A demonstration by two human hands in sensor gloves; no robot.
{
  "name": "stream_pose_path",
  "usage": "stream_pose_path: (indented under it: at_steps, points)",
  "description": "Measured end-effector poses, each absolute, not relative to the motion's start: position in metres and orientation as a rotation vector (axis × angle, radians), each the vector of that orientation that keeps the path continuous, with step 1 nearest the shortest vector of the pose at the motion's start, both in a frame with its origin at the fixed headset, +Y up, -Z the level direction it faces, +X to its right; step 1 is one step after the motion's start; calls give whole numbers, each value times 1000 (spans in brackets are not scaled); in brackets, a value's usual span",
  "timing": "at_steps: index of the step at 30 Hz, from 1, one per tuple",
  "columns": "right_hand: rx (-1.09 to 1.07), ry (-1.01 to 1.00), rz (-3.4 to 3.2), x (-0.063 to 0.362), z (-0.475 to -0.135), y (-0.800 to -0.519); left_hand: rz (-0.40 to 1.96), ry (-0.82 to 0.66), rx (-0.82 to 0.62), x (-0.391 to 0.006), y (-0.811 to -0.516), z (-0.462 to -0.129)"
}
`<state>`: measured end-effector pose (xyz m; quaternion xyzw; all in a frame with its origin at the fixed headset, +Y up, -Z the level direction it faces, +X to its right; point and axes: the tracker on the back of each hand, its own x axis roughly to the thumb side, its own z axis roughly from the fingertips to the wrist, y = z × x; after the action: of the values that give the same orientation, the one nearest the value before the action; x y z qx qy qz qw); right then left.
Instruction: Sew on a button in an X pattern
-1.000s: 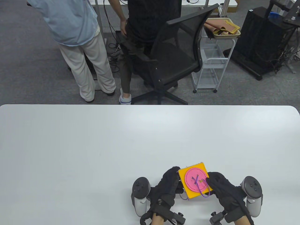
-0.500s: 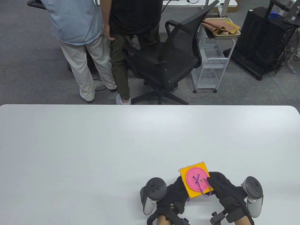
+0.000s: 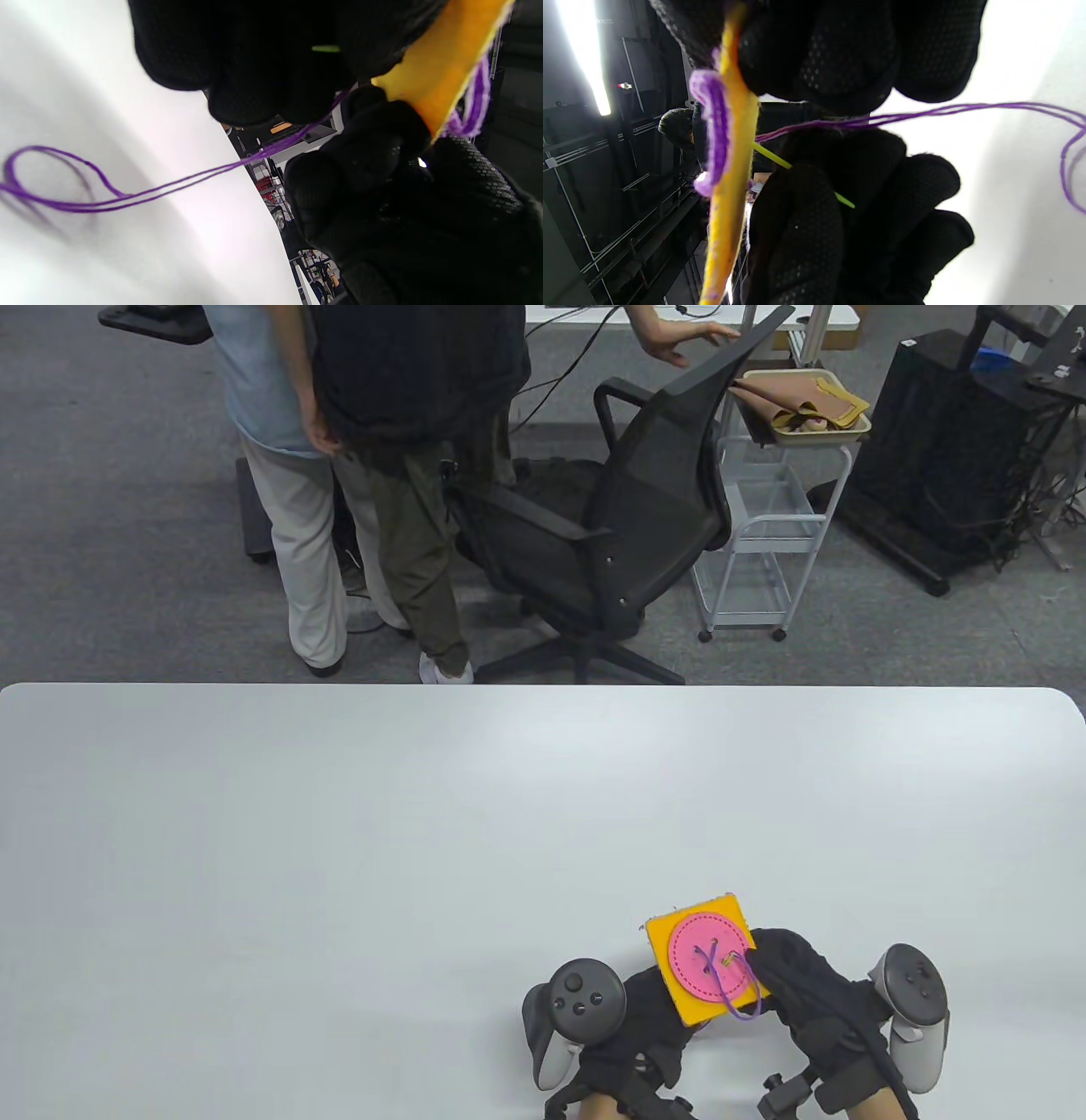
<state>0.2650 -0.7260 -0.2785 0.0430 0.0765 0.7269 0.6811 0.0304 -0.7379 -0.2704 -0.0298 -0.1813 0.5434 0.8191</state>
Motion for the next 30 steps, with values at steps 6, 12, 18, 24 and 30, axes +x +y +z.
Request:
stream_pose_path:
  at_steps: [6, 12, 18, 24, 30]
  points:
    - [85, 169, 1617, 266, -278, -725, 1127, -379, -40, 28, -738, -271]
    - [62, 157, 1606, 270, -279, -724, 1092, -378, -46, 27, -740, -273]
    - [34, 140, 1576, 279, -280, -723, 1021, -356, -36, 21, -739, -274]
    - [12, 123, 1549, 286, -282, -723, 986, -330, -32, 13, -739, -277]
    - [1, 116, 1536, 290, -282, -723, 946, -294, -63, 5, -742, -281]
